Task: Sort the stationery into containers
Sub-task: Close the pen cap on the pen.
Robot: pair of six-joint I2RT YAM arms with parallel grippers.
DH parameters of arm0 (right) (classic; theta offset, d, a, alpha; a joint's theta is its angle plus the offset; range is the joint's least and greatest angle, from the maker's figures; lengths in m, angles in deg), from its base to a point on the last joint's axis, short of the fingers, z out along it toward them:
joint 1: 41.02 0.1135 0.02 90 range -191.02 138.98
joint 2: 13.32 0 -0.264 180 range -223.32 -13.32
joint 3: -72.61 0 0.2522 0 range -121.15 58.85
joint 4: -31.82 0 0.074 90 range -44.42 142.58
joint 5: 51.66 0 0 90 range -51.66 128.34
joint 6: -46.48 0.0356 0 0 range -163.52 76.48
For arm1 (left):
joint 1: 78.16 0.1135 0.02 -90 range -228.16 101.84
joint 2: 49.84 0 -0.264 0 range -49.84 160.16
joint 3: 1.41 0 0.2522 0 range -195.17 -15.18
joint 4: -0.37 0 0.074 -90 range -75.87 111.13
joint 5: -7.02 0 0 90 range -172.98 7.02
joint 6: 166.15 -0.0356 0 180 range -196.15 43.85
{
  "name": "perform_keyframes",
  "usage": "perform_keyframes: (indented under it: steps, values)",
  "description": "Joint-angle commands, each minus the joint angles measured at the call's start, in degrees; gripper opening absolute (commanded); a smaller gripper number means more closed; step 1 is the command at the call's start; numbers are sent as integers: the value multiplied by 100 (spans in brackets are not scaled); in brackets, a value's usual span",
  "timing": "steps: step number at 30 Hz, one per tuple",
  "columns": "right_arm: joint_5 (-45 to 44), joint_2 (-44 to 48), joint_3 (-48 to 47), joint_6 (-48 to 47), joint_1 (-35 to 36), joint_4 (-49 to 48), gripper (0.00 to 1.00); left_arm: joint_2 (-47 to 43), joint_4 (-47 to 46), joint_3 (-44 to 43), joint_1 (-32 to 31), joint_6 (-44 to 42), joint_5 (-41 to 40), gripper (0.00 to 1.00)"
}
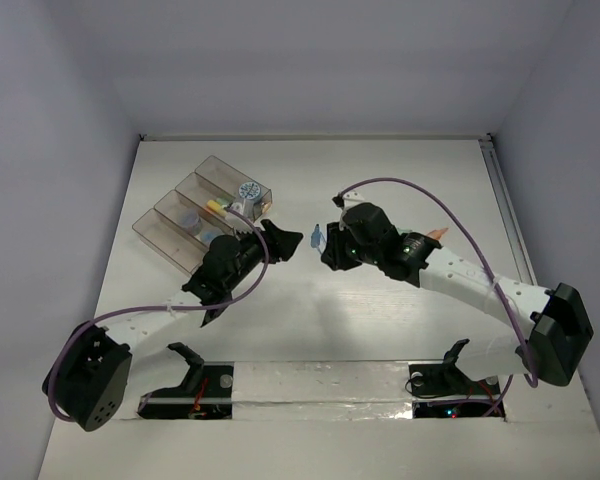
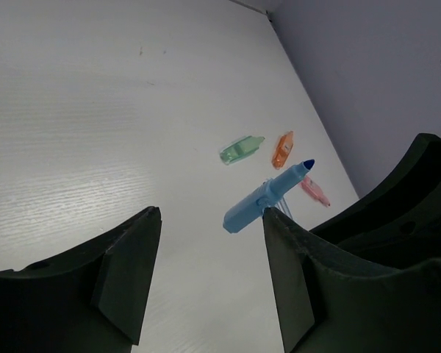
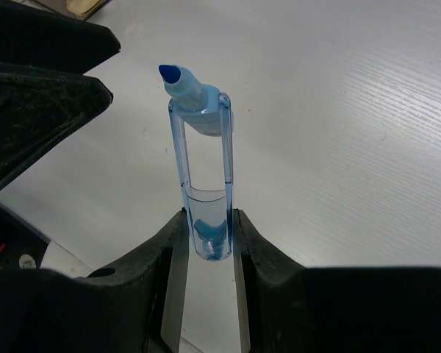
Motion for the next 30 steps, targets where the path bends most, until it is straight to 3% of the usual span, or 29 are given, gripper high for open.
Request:
perform_keyframes:
  steps: [1, 7, 15, 17, 22, 30]
  values:
    - [-144, 158, -153, 172, 0, -297, 17, 45, -554, 151, 26, 566, 168, 54]
    - [-180, 281, -136, 681, -271, -341, 15, 2, -1397, 467, 26, 514, 572, 39]
    - [1146, 633, -180, 1069, -667, -569, 15, -130, -1881, 590, 26, 31, 932, 36]
    - [1358, 729, -153, 1200, -668, -639, 15, -148, -1995, 590, 26, -57, 1002, 37]
    - [2122, 783, -127, 1508, -720, -982, 14, -139, -2180, 564, -105, -452, 1214, 52]
    - [2861, 826, 22, 1895, -720, -1263, 13, -508, -1908, 573, -158, -892, 846, 55]
